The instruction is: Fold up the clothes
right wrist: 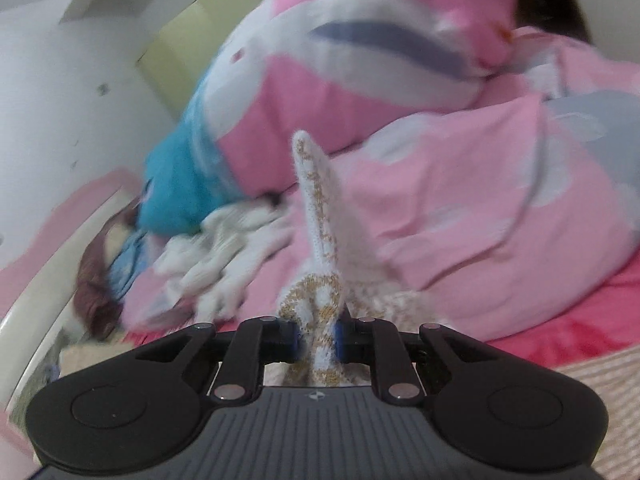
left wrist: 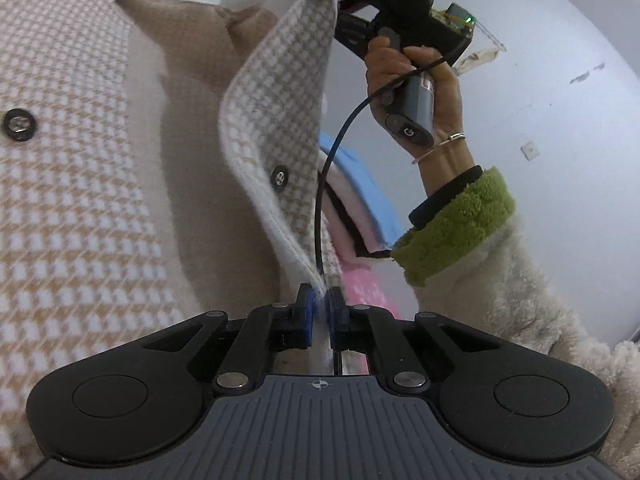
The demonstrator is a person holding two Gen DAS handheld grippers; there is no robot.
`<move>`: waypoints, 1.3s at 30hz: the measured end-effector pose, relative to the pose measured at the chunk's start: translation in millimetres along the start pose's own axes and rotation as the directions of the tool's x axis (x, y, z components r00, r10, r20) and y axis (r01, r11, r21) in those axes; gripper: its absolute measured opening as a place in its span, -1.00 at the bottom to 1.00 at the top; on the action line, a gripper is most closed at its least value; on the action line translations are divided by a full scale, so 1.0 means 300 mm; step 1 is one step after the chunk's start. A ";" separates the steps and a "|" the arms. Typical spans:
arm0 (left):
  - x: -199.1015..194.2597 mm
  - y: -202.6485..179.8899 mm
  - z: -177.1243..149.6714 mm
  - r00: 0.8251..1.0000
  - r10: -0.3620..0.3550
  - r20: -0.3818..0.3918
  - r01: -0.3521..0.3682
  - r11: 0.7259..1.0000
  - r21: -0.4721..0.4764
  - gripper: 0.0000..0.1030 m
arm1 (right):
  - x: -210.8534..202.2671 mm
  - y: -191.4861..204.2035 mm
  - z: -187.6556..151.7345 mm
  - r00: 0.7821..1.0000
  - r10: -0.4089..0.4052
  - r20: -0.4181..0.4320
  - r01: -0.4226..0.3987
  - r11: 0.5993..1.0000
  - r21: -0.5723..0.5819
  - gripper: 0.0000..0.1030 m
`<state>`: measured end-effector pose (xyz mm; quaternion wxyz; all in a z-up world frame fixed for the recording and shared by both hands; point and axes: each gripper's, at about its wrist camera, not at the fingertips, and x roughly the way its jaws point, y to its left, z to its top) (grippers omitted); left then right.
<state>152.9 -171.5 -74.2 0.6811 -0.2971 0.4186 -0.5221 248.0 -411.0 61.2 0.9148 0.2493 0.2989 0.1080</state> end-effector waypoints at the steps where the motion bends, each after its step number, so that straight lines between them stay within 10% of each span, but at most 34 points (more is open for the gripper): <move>1: -0.006 0.018 0.015 1.000 0.003 0.001 -0.003 1.000 -0.007 -0.89 | 0.030 0.024 -0.013 1.000 -0.004 -0.020 0.003 1.000 -0.017 -0.68; 20: -0.047 0.187 -0.022 0.999 0.041 -0.010 -0.042 0.989 -0.141 -0.88 | 0.541 -0.021 -0.184 0.957 -0.229 -0.176 0.196 0.963 -0.185 -0.65; 25: -0.147 0.202 -0.048 0.998 0.062 0.008 -0.060 0.988 -0.145 -0.86 | 0.558 -0.035 -0.194 0.960 -0.214 -0.179 0.179 0.965 -0.191 -0.31; 31: -0.184 0.213 -0.041 0.996 0.094 -0.004 -0.094 0.986 -0.138 -0.71 | 0.336 -0.027 -0.137 0.980 -0.154 -0.127 0.141 0.984 -0.104 0.10; 39: -0.196 0.150 -0.066 0.988 0.138 -0.063 -0.144 0.984 -0.105 -0.57 | -0.472 -0.011 -0.162 0.992 -0.052 0.111 0.061 0.995 -0.085 0.10</move>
